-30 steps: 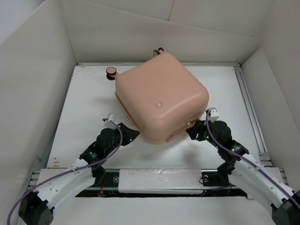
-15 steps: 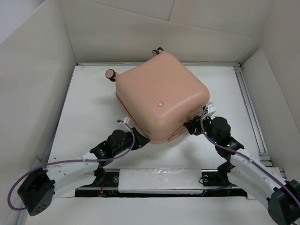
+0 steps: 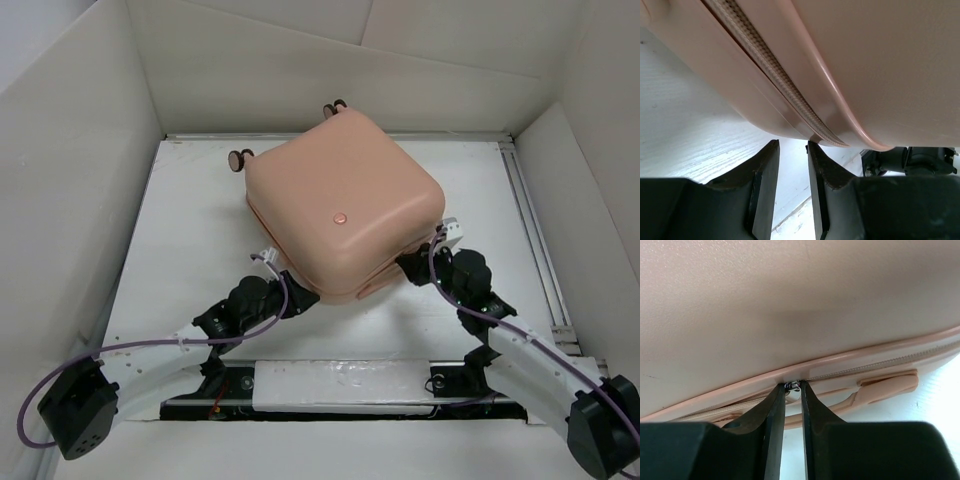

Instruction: Pack the luggage

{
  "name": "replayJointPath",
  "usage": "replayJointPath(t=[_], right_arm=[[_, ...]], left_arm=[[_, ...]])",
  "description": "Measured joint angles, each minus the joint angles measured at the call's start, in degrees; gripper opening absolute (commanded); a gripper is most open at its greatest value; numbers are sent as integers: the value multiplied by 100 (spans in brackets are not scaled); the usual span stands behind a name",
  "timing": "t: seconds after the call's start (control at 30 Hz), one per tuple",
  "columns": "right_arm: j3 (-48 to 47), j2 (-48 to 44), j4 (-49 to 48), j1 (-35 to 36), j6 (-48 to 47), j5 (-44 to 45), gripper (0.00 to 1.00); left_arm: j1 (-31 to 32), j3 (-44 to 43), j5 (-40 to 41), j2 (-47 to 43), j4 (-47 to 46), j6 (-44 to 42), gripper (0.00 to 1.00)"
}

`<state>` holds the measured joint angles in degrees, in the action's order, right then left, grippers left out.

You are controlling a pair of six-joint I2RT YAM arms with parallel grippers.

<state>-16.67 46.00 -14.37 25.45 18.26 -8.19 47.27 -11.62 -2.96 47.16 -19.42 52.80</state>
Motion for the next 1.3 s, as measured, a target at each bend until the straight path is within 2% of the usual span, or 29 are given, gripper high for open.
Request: replayJointPath(t=[0.2,0.3,0.37,0.53,0.67,0.8,0.93,1.03,1.1,1.13,1.17,1.27,1.3], right_arm=[[166,28,-356,57,269,131,0],[205,-20,-376,374,358,514,0],[205,-44,-339,820,396,918,0],[85,-223,68,2774,627,1134,0],[-157,-262,243,3580,835,1362,0],[-616,286,197,4402,986,1491,0],[-1255,1434,28,5027,1047,1799,0],[-1794,2131,155,5460,1097,2411,0],[-1893,2153,271,5705,1213,2922,7],[-1858,2011,387,5794,1320,3209,20],[-1766,1825,424,5805,1434,3425,29],[-1161,861,566,5589,1759,3963,51],[-957,566,619,5431,1847,4061,55]], left_arm=[[-2,2,2,59,-155,-7,22],[4,2,-44,260,-315,-4,19],[35,2,-122,450,-476,-4,19],[68,0,-199,962,-820,74,17],[101,0,-232,1215,-1102,177,16],[144,-22,-195,1552,-1491,289,16],[153,-31,-203,1845,-1858,437,14],[153,-31,-201,1869,-1919,487,14],[153,-28,-164,1742,-1812,498,14],[153,-28,-116,1606,-1705,496,14],[153,-26,-79,1436,-1596,494,14],[151,-7,129,804,-1167,442,21],[151,-4,188,614,-1012,404,23]])
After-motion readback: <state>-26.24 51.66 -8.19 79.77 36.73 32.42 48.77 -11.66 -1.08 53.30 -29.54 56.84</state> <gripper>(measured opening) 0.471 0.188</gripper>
